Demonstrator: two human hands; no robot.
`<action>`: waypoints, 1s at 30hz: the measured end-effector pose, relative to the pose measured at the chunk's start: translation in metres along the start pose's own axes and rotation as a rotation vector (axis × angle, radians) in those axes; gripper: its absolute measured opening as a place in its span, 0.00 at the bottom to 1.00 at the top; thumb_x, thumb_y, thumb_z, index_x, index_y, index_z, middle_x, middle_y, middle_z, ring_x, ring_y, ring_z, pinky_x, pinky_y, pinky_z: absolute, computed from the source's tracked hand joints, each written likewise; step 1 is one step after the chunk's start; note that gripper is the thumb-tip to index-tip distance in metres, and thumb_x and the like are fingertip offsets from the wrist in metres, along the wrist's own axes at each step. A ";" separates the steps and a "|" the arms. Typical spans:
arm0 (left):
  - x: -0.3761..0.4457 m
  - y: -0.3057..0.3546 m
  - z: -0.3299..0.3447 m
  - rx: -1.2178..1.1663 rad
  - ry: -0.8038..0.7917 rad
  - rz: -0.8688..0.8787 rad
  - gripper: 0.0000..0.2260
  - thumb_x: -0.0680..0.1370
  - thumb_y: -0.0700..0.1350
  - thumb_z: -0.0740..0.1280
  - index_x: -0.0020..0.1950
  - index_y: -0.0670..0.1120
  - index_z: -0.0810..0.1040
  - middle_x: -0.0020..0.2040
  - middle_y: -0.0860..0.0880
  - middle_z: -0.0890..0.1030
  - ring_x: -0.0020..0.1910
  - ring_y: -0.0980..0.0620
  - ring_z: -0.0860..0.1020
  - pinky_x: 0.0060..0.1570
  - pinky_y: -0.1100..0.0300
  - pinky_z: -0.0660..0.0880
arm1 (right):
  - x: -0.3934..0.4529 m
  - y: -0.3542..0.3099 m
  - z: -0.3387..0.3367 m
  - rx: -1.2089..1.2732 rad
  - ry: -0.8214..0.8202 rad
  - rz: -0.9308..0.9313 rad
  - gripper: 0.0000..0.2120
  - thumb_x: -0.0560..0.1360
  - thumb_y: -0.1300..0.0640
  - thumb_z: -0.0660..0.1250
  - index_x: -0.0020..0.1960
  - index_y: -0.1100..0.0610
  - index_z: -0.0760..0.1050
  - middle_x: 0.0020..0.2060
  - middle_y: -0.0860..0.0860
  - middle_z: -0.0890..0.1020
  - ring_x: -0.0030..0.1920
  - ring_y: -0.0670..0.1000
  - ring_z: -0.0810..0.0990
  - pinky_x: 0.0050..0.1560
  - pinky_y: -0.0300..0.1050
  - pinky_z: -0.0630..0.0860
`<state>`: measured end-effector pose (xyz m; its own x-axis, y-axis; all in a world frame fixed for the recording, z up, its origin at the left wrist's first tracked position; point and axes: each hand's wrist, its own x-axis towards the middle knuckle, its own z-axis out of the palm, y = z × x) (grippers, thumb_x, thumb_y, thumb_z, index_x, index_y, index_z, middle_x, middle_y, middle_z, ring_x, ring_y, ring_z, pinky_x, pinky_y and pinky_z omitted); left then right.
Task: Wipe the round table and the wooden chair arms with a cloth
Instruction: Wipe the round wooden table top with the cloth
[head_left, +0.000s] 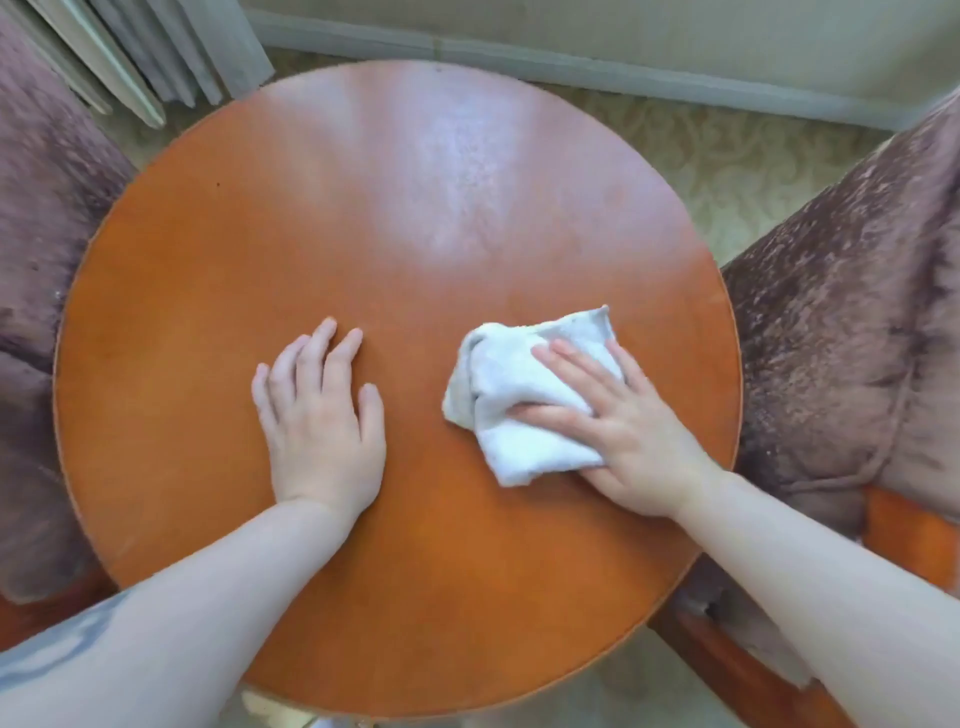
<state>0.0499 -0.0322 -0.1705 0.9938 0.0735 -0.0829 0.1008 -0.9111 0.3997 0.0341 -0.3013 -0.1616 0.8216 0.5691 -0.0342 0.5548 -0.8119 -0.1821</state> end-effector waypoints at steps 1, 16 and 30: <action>0.001 -0.003 -0.004 -0.036 -0.038 0.024 0.21 0.79 0.44 0.59 0.73 0.48 0.67 0.75 0.48 0.64 0.75 0.46 0.57 0.75 0.46 0.47 | 0.000 0.004 -0.002 0.041 0.030 0.110 0.25 0.72 0.52 0.58 0.70 0.45 0.69 0.75 0.57 0.62 0.77 0.57 0.57 0.70 0.68 0.56; -0.069 -0.143 -0.064 0.158 -0.290 0.206 0.29 0.79 0.59 0.44 0.78 0.55 0.41 0.77 0.54 0.35 0.75 0.52 0.31 0.73 0.50 0.34 | -0.056 -0.140 0.025 0.006 0.190 0.768 0.28 0.75 0.53 0.59 0.74 0.44 0.61 0.76 0.58 0.60 0.77 0.56 0.54 0.68 0.70 0.59; -0.069 -0.155 -0.054 -0.180 -0.288 0.067 0.28 0.76 0.63 0.35 0.73 0.57 0.29 0.72 0.59 0.26 0.69 0.62 0.24 0.64 0.64 0.21 | -0.005 -0.200 0.041 0.002 0.135 0.422 0.27 0.73 0.49 0.59 0.72 0.41 0.63 0.76 0.55 0.59 0.77 0.55 0.55 0.69 0.70 0.58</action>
<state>-0.0316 0.1255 -0.1770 0.9471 -0.1249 -0.2955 0.0681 -0.8218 0.5657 -0.0859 -0.1364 -0.1658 0.9859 0.1660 0.0225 0.1673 -0.9691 -0.1814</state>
